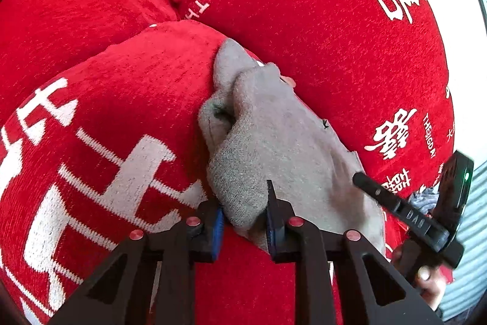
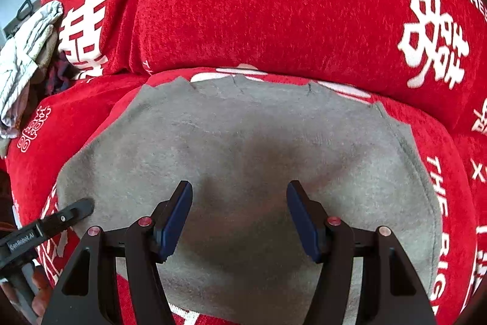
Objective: Fold small clothes
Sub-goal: 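Grasp a corner of the folded sweater with the left gripper, then grasp the sweater with the right gripper while the left gripper holds its corner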
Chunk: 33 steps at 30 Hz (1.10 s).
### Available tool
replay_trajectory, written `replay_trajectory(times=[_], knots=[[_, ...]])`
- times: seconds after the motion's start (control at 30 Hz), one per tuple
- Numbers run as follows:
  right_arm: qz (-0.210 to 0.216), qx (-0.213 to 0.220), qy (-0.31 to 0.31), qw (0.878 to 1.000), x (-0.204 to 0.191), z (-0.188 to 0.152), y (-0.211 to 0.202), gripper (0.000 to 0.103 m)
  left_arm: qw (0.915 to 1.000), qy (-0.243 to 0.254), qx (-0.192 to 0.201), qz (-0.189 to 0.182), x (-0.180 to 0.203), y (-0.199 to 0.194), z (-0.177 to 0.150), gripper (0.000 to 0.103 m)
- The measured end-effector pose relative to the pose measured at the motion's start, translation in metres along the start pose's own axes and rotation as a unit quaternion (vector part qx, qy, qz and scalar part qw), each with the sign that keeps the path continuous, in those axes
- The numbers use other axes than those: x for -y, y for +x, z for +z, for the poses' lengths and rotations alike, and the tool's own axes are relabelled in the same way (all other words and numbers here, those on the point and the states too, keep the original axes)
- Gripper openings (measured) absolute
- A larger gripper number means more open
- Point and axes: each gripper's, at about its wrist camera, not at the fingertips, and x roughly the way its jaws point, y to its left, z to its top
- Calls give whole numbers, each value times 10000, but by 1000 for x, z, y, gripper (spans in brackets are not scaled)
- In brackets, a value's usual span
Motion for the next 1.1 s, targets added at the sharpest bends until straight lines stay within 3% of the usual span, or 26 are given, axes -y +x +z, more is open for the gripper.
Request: replay_trajectory(times=[0.13, 0.27, 0.33, 0.5, 0.57, 0.63, 0.7, 0.73, 0.8, 0.83, 0.87, 1.1], knots=[[189, -136, -15, 9997, -15, 24, 13, 68, 9995, 228, 149, 180, 5, 0, -2, 23], [630, -484, -105, 9968, -56, 52, 46, 69, 9991, 322, 191, 201, 4, 0, -4, 23], [905, -721, -141, 9932, -81, 64, 67, 69, 9991, 333, 179, 191, 3, 0, -4, 23], [1083, -1401, 2, 9842, -128, 87, 128, 70, 9973, 567, 189, 421, 10, 1, -5, 23], [887, -1466, 3, 9852, -144, 92, 145, 84, 9967, 618, 175, 502, 12, 2, -4, 23], [520, -1451, -447, 9870, -165, 93, 154, 87, 9968, 602, 123, 520, 12, 3, -2, 23], [-191, -1517, -1303, 9796, -190, 86, 164, 83, 9970, 573, 91, 517, 11, 3, 0, 23], [-314, -1446, -1484, 9778, -196, 84, 164, 79, 9969, 574, 84, 532, 12, 4, 1, 23], [-396, -1427, -1336, 9799, -191, 87, 163, 60, 9964, 598, 79, 591, 14, 4, 1, 23], [-485, -1405, -1272, 9807, -186, 89, 161, 39, 9963, 602, 73, 615, 15, 4, 1, 23], [-510, -1409, -1206, 9813, -181, 91, 160, 29, 9961, 601, 63, 638, 16, 4, 2, 23], [214, -1163, -847, 9894, -154, 94, 140, 20, 9942, 699, 36, 821, 23, 2, 0, 23]])
